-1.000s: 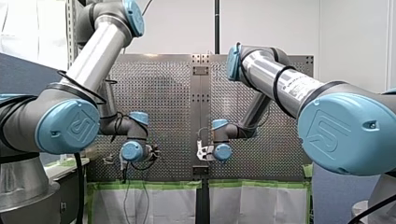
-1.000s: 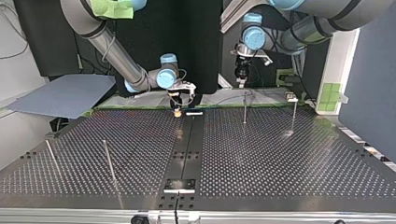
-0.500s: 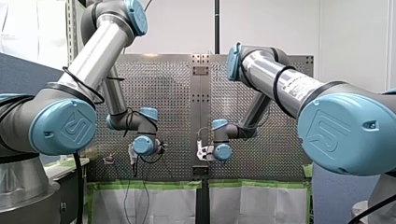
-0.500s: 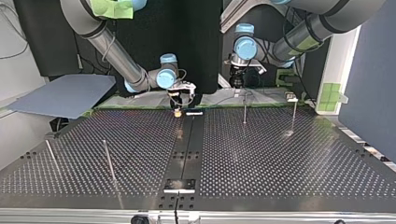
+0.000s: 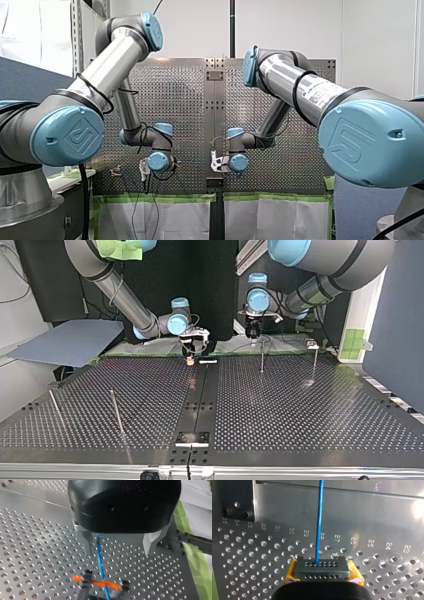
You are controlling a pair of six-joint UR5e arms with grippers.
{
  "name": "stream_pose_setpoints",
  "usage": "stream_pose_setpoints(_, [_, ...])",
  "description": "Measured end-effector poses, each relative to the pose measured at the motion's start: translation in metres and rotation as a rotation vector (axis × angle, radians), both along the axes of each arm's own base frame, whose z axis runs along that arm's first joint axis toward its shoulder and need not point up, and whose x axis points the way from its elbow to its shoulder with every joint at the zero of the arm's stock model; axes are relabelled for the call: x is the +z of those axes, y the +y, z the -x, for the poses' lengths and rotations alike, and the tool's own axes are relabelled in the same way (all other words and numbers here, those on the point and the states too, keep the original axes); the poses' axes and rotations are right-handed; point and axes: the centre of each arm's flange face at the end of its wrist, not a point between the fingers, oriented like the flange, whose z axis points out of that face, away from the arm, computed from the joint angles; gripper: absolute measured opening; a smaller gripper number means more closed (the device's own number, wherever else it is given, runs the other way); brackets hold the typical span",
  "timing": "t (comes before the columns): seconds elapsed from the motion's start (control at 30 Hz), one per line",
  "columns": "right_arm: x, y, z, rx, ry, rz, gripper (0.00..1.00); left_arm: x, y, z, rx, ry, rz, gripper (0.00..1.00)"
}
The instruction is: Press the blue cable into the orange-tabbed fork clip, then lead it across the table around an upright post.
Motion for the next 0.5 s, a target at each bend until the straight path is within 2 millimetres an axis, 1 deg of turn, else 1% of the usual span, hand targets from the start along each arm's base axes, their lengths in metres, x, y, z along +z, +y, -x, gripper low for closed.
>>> stream_pose_setpoints(0.13, [0.0,0.0,0.0,0.0,0.002,0.0,0.0,-0.001,-0.001,-0.006,0.006,-0.01,-0.005,1.0])
stream_pose_setpoints(0.5, [0.0,-0.002,0.002,-0.002,0.003,0.002,0.0,0.007,-0.011,-0.018,-0.003,-0.038,-0.001,1.0])
